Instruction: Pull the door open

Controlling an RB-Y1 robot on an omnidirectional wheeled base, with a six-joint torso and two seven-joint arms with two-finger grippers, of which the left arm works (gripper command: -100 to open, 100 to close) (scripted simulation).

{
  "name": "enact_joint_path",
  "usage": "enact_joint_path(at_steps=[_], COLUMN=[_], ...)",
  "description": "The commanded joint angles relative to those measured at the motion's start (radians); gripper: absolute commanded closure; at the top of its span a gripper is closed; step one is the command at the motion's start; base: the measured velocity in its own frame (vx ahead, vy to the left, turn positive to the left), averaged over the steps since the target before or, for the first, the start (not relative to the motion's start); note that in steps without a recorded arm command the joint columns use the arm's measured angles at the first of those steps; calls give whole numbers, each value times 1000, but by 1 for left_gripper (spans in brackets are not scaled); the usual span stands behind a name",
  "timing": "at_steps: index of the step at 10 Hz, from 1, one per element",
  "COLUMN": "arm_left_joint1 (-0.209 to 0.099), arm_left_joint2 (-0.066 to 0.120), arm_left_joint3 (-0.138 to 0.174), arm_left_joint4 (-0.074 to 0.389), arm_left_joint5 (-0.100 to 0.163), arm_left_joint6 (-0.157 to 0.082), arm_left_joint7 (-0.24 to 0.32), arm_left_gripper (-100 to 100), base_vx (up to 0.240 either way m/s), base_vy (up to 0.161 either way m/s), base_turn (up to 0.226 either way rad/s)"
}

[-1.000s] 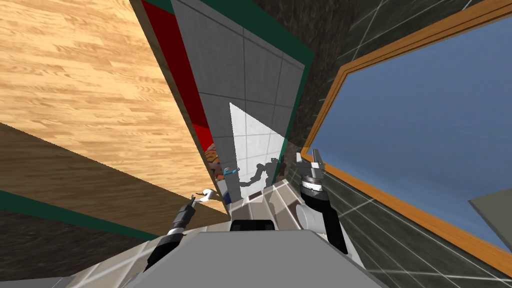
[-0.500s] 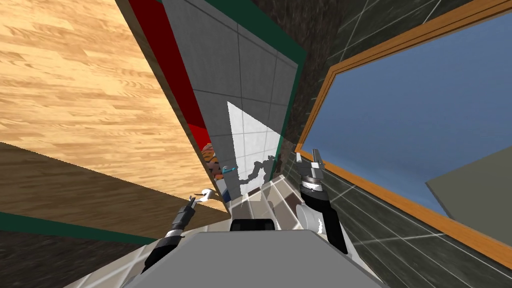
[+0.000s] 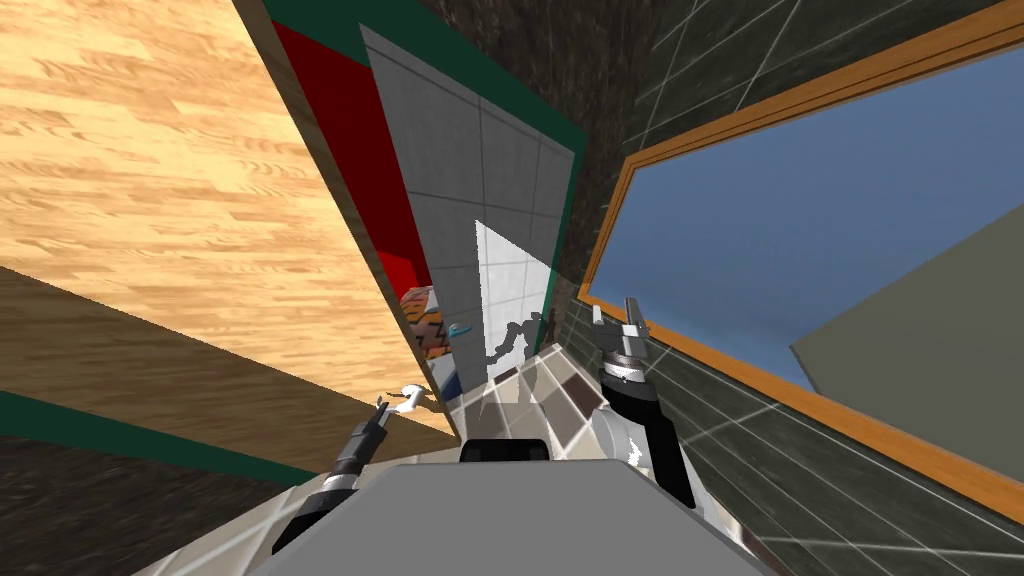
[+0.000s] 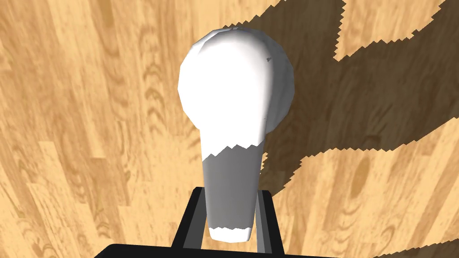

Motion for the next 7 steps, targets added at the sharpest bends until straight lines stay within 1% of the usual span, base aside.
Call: enact_joint_path(at_steps=[1,2,3,4,5,7], arm_left_joint1=[6,14,20,12,16,17], arm_left_joint2=[-2,2,5,12,15,18], arm_left_joint3=[-17,-25,-29,-15,-21,-26], arm_left_joint4=[9,14,17,24,32,42], arm_left_joint5=[-10,-15,-18,-10,-15,-19], arm_left_joint6=[-34,-54,-67,-56,-70,-86], arm_left_joint7=[9,17,22,17,23,28], arm_left_gripper=[100,100,100,100,100,100], base_vx=[-141,-203,-210,-85,-125,-203], base_vy=[24,34,47,30,0,34], base_turn=[-107,-188,-126,-12,-155,-160])
